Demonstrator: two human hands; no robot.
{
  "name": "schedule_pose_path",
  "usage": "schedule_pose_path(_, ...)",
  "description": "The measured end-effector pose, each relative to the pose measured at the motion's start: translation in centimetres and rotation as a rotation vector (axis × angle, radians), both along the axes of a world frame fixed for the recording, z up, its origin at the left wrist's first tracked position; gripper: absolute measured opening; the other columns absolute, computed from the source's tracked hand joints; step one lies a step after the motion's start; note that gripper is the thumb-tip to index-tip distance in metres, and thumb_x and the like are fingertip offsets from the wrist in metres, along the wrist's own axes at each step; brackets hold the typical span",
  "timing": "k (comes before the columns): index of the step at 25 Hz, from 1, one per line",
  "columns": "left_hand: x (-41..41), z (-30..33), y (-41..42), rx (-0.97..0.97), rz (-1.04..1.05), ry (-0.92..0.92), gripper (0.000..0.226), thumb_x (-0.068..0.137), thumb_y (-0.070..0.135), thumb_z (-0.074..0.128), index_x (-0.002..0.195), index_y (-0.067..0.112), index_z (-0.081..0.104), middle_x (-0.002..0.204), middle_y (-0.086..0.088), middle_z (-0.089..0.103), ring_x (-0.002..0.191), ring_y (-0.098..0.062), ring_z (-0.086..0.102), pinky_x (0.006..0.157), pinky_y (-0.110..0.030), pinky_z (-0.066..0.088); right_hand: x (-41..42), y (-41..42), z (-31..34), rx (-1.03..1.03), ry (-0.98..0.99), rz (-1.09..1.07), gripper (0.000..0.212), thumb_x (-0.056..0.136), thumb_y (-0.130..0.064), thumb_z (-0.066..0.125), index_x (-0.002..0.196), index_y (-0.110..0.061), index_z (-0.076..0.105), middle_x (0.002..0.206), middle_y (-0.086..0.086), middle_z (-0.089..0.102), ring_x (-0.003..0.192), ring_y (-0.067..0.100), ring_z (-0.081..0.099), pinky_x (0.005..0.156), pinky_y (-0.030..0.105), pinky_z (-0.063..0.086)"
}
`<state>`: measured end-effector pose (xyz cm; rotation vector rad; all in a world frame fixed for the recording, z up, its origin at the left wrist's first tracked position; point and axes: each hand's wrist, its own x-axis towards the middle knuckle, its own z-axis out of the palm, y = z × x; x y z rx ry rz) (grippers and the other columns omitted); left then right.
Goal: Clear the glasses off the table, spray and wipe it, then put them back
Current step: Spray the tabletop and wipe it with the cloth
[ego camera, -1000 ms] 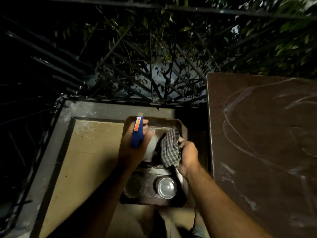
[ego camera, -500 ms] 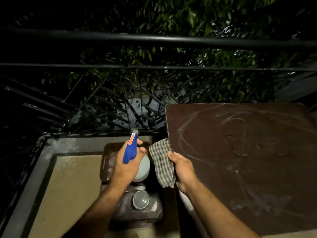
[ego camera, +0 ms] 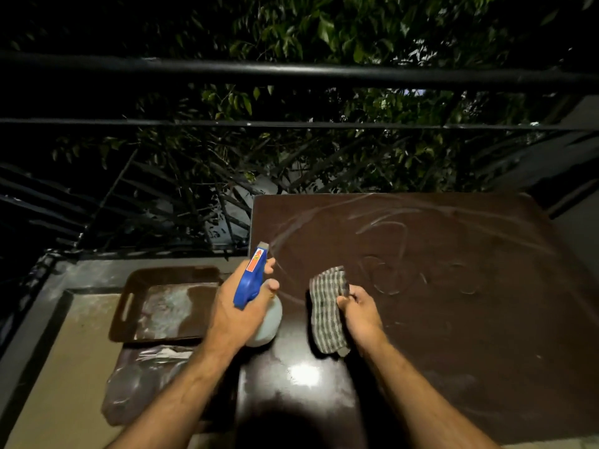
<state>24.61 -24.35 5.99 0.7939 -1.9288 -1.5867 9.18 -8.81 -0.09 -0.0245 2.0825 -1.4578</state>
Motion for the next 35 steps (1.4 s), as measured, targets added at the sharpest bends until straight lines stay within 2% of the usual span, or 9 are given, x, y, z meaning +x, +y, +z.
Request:
schedule_pose_path(6, -5.7, -0.9, 8.1, 0.043, 0.000, -0.079, 0.064, 0.076, 0.050, 0.065, 0.130, 0.015, 0.062, 0.114, 0.018, 0.072, 0.109, -0.001, 0.066, 0.099, -0.031, 0.051, -7.0, 9.8, -1.4, 0.418, 0.233, 0.196, 0.036, 0.087, -0.015, 0.061, 0.120, -0.028, 0.057, 0.101, 0.000, 0.069, 0.099, 0.025, 0.064, 0.081, 0.028, 0.046)
schedule_pose_path(11, -8.3, -1.5, 11.5, 0.066, -0.032, -0.133, 0.057, 0.073, 0.053, 0.066, 0.126, 0.032, 0.062, 0.110, 0.022, 0.073, 0.108, 0.000, 0.066, 0.099, -0.030, 0.050, -7.3, 12.0, -1.9, 0.573, 0.566, 0.462, 0.049, 0.094, -0.026, 0.053, 0.141, -0.031, 0.040, 0.139, 0.003, 0.045, 0.117, 0.026, 0.054, 0.098, 0.038, 0.045)
schedule_pose_path(14, -8.8, -2.2, 11.9, 0.043, -0.037, -0.154, 0.046, 0.074, 0.054, 0.066, 0.119, 0.049, 0.058, 0.111, 0.021, 0.073, 0.108, 0.000, 0.066, 0.097, -0.028, 0.049, -6.7, 11.8, -3.7, 0.613, 0.690, 0.678, 0.078, 0.091, -0.059, 0.050, 0.155, -0.027, 0.019, 0.163, 0.000, 0.009, 0.148, 0.026, 0.011, 0.119, 0.044, 0.020)
schedule_pose_path(16, -9.0, -2.4, 12.4, 0.026, -0.038, -0.154, 0.038, 0.075, 0.055, 0.065, 0.112, 0.061, 0.057, 0.112, 0.019, 0.073, 0.109, 0.000, 0.066, 0.096, -0.027, 0.049, -6.2, 12.2, -5.4, 0.640, 0.729, 0.900, 0.096, 0.086, -0.067, 0.051, 0.156, -0.028, -0.002, 0.161, -0.003, -0.014, 0.148, 0.026, -0.016, 0.121, 0.049, 0.004)
schedule_pose_path(20, -9.5, -3.0, 13.6, 0.014, -0.055, -0.147, 0.032, 0.075, 0.055, 0.064, 0.102, 0.070, 0.057, 0.111, 0.017, 0.073, 0.106, -0.003, 0.067, 0.095, -0.030, 0.051, -6.7, 13.8, -6.9, 0.532, 0.727, 0.836, 0.078, 0.097, -0.028, 0.052, 0.156, -0.027, 0.001, 0.161, -0.010, -0.012, 0.147, 0.018, -0.019, 0.122, 0.044, 0.001)
schedule_pose_path(24, -10.2, -3.5, 14.7, 0.012, -0.095, -0.142, 0.029, 0.074, 0.055, 0.063, 0.103, 0.061, 0.061, 0.110, 0.020, 0.072, 0.105, -0.001, 0.067, 0.095, -0.032, 0.052, -8.0, 15.2, -5.9, 0.288, 0.541, 0.623, 0.059, 0.097, -0.008, 0.042, 0.152, -0.028, 0.032, 0.158, -0.013, 0.026, 0.147, 0.002, 0.012, 0.121, 0.032, 0.016)
schedule_pose_path(28, -11.9, -3.4, 15.6, 0.002, -0.129, -0.166, 0.027, 0.077, 0.053, 0.063, 0.097, 0.070, 0.057, 0.106, 0.019, 0.073, 0.101, -0.003, 0.067, 0.090, -0.026, 0.051, -9.1, 16.1, -3.9, -0.178, -0.089, -0.055, 0.036, 0.101, -0.015, 0.046, 0.134, -0.022, 0.059, 0.121, -0.008, 0.068, 0.112, 0.007, 0.064, 0.102, 0.033, 0.047)
schedule_pose_path(31, -14.5, -2.9, 16.4, -0.027, -0.093, -0.198, 0.008, 0.080, 0.047, 0.067, 0.088, 0.044, 0.065, 0.085, 0.020, 0.071, 0.080, -0.001, 0.066, 0.076, -0.020, 0.050, -11.0, 18.6, -3.4, -0.601, -0.625, -0.413, 0.038, 0.098, -0.021, 0.046, 0.131, -0.006, 0.059, 0.122, 0.016, 0.068, 0.115, 0.031, 0.063, 0.102, 0.044, 0.045)
schedule_pose_path(35, -21.7, -2.5, 18.2, -0.016, -0.069, -0.300, 0.020, 0.087, 0.030, 0.071, 0.071, 0.026, 0.061, 0.055, 0.019, 0.054, 0.052, -0.001, 0.046, 0.056, -0.018, 0.039, -15.9, 23.3, -2.8, -0.657, -0.655, -0.284, 0.040, 0.100, -0.028, 0.047, 0.131, -0.006, 0.057, 0.129, 0.019, 0.062, 0.120, 0.036, 0.059, 0.109, 0.053, 0.037)
